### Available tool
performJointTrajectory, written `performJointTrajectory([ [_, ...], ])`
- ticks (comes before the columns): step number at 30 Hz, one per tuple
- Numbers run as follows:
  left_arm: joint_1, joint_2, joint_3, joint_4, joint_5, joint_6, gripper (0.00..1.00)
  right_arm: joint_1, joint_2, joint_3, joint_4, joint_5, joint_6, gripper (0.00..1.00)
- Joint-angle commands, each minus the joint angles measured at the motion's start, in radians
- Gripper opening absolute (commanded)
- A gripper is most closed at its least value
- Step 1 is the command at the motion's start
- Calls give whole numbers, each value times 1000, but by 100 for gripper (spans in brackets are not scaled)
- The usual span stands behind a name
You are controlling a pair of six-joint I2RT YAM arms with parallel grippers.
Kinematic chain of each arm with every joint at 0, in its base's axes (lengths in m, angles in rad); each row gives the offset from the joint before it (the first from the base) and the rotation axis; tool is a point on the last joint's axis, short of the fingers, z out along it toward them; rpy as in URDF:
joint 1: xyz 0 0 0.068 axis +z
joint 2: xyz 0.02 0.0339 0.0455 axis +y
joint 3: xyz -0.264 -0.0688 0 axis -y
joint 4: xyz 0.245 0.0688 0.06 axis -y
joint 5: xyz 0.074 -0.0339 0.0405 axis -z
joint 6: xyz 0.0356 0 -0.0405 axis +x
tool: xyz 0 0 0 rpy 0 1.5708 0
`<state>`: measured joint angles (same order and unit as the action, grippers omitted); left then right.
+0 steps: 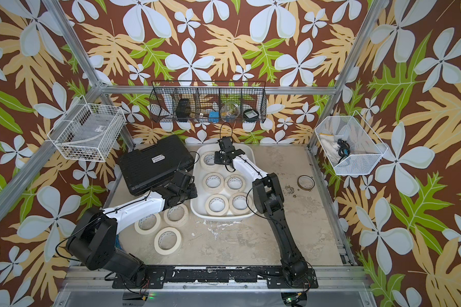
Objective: Take out the art tape in the storage box
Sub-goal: Pick up the art tape from the storage box.
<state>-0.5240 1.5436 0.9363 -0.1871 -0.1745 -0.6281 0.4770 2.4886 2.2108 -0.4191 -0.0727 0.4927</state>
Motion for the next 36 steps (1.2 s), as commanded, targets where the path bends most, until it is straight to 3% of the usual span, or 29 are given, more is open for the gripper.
performJointTrajectory([
  [1,2,-16,14,-14,-12,20,24,-1,-9,8,-2,5,11,22],
  [4,2,-51,31,-39,-28,27,37,-1,-33,1,-11,7,11,15],
  [9,2,-120,70,-98,-44,42,45,-1,-121,-42,-25,18,-8,10],
  [13,2,-178,109,-155,-41,62,49,-1,-241,-129,-40,32,-34,8],
  [24,-10,-349,196,-232,59,109,52,0,-665,-580,-8,-15,-65,7],
  [36,-192,-215,368,-360,122,167,57,90,-1086,-1027,-12,0,-14,8],
])
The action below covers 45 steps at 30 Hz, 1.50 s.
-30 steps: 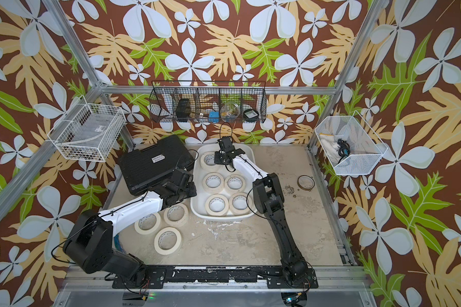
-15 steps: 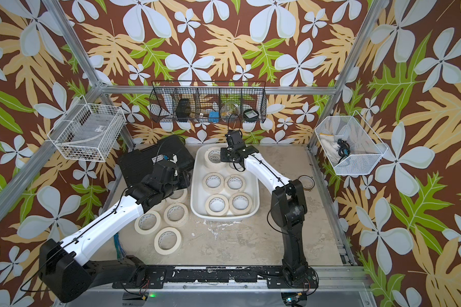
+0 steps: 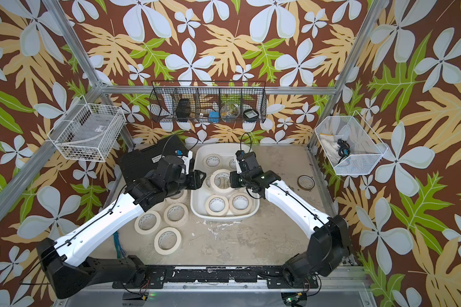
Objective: Take out the art tape in the storage box
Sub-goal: Pick up the art tape from the storage box, then place the art tape at the center of the board.
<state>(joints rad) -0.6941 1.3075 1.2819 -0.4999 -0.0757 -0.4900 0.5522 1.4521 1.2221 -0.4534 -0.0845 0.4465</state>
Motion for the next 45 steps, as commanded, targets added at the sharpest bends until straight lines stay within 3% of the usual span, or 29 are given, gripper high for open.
performJointTrajectory([
  [1,-36,35,32,-62,21,33,58,23,-68,-57,20,16,35,8],
  [7,-156,134,80,-160,-83,79,59,78,-145,-108,-7,50,48,8],
  [18,-181,174,65,-189,-133,63,54,129,-179,-137,-19,68,72,8],
  [24,-203,209,78,-197,-171,43,48,135,-178,-157,1,62,80,10],
  [27,-214,224,86,-198,-183,32,34,141,-176,-163,0,58,80,11],
  [32,-218,220,77,-195,-188,6,12,140,-195,-161,-9,61,74,29],
  [36,-217,179,32,-178,-159,-24,12,141,-238,-146,-26,68,58,46],
  [45,-226,34,-119,-158,-126,-92,8,140,-351,-153,-59,144,19,60],
])
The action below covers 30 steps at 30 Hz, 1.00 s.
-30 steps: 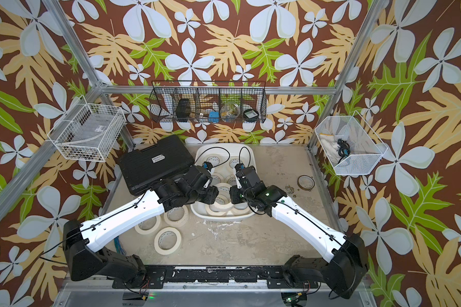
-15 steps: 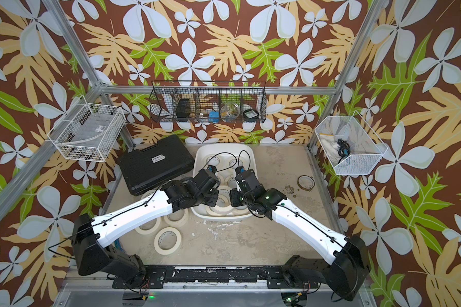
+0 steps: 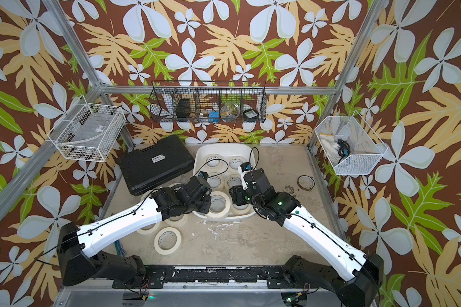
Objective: Take out the art tape in the storage box
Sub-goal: Place the art tape at the center of the board.
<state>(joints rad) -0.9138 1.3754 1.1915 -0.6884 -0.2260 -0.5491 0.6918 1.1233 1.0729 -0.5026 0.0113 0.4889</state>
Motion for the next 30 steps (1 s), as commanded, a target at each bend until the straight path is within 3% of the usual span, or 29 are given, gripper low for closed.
performJointTrajectory([
  [1,-17,-52,-52,38,24,-38,8,-2,-31,-5,-10,58,-28,60],
  [14,-213,-209,-366,135,-18,-153,7,-28,-17,-26,-5,55,-43,63],
  [22,-221,-226,-506,172,-38,-210,6,-31,-5,-34,10,54,-46,63],
  [30,-220,-197,-599,178,-156,-357,3,-36,22,-48,37,38,-44,63],
])
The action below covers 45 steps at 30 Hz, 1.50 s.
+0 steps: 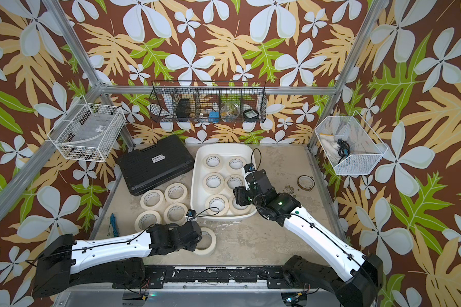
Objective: Take out the art tape in the storage box
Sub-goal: Place the art tape at the center of the board.
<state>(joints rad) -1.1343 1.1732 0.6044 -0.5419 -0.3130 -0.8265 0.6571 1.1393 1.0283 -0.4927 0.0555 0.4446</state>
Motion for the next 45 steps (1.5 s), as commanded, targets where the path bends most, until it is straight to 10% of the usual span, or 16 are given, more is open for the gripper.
performJointTrajectory([
  [1,1,8,-19,37,-78,-92,2,-1,12,-7,32,-7,1,63],
  [11,1,31,-64,66,-145,-155,3,-16,73,-37,123,-7,14,63],
  [21,1,4,-56,33,-140,-162,39,-54,228,15,178,-49,-7,62],
  [45,1,-250,127,-203,-224,-127,57,-143,850,516,126,-153,-43,52],
])
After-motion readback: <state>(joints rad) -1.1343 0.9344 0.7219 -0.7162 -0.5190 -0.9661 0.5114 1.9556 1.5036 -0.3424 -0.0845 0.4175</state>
